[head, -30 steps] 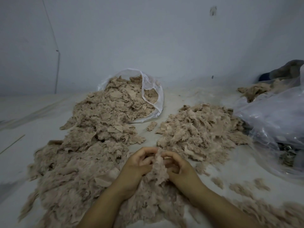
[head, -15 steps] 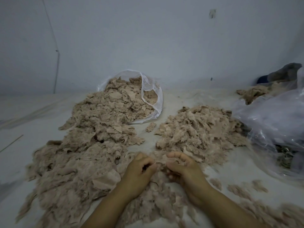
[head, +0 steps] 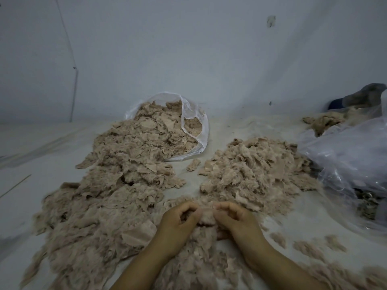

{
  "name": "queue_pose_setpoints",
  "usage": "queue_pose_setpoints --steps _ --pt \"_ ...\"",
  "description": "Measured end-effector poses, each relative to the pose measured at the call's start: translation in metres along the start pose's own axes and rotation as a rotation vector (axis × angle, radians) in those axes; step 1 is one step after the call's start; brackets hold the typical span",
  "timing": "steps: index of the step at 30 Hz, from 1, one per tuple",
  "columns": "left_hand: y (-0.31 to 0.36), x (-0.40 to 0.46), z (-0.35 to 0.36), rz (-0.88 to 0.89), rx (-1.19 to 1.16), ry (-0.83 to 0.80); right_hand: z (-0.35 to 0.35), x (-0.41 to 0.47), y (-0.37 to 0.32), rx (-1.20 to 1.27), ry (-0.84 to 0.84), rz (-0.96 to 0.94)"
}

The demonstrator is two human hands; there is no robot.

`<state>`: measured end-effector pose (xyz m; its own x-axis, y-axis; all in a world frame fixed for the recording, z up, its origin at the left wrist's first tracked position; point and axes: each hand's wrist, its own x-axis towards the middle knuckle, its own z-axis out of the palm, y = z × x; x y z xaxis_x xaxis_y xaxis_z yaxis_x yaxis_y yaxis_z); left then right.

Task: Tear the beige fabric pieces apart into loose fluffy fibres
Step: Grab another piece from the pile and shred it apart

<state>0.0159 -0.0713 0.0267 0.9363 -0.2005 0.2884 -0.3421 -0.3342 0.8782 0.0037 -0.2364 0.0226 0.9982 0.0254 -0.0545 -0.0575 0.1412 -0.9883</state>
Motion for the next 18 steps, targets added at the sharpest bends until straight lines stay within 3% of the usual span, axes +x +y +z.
queue_pose_setpoints --steps 8,13,18 --pt "-0.0014 0.0016 0.0014 0.002 0.025 0.010 -0.0022 -0.0016 -0.0006 -0.112 0.033 -0.127" --pt "-0.0005 0.0013 -0.0002 0.021 -0.073 -0.018 -0.0019 -0.0009 0.0001 -0.078 -0.030 -0.090" --pt "-0.0003 0.0021 0.0006 0.085 0.070 -0.028 0.0015 0.0005 0.0006 -0.142 -0.035 -0.157"
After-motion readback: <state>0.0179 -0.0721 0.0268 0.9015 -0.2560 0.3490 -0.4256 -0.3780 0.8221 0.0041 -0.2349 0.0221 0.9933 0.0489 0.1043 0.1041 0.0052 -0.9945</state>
